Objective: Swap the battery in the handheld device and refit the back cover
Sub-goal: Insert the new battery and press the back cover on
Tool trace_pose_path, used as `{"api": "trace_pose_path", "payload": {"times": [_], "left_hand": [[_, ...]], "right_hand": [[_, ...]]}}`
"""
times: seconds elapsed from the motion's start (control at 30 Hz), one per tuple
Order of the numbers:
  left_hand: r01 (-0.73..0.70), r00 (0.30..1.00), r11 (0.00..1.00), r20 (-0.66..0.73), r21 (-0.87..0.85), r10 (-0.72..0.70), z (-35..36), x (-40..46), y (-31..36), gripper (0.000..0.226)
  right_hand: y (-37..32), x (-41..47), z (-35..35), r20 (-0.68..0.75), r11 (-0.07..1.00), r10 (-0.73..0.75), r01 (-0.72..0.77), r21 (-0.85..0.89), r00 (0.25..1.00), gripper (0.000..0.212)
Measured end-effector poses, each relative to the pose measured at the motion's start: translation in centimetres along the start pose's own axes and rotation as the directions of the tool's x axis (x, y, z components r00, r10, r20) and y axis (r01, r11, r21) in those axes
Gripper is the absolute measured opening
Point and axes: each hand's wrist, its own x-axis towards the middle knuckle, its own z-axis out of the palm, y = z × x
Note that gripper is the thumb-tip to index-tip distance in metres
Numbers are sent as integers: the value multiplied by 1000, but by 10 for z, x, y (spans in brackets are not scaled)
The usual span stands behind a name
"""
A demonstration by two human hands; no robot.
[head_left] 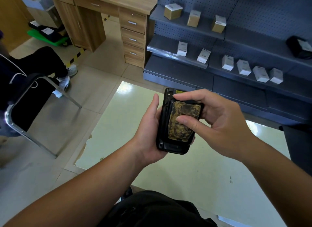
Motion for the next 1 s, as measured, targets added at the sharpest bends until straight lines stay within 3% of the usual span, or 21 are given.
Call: {"api": "trace_pose_path", "payload": {"times": [0.27, 0.43, 0.57, 0.67, 0.77, 0.87, 0.93, 1.0], "left_hand": [[6, 1000, 998, 14, 55, -6, 4, -1, 3, 76], [32, 997, 991, 59, 127, -40, 5, -1, 3, 80], [53, 997, 989, 55, 138, -61, 5, -3, -1, 83], [36, 996, 981, 68, 190, -49, 2, -4, -5, 68], [-10, 999, 975, 53, 220, -1, -3, -4, -9, 48], [-52, 999, 967, 17, 251, 49, -10, -3, -12, 40], [-59, 998, 961, -9, 272, 64, -13, -1, -13, 39], [-59, 997, 957, -40, 283, 73, -16, 3, -15, 38]], "right_hand": [[2, -2, 6, -36, 999, 10, -9, 32, 999, 38], [11, -10, 5, -62, 971, -78, 62, -231, 995, 38], [23, -15, 8, -74, 889, -116, 71, -453, 990, 35], [31, -18, 14, -94, 823, -157, 77, -563, 983, 38], [32, -20, 22, -196, 915, 30, -106, -390, 980, 75], [37, -22, 30, -214, 902, 402, -425, -75, 890, 104], [39, -22, 34, -134, 831, 550, -526, 178, 824, 94], [41, -20, 37, -110, 812, 561, -521, 263, 820, 64]]}}
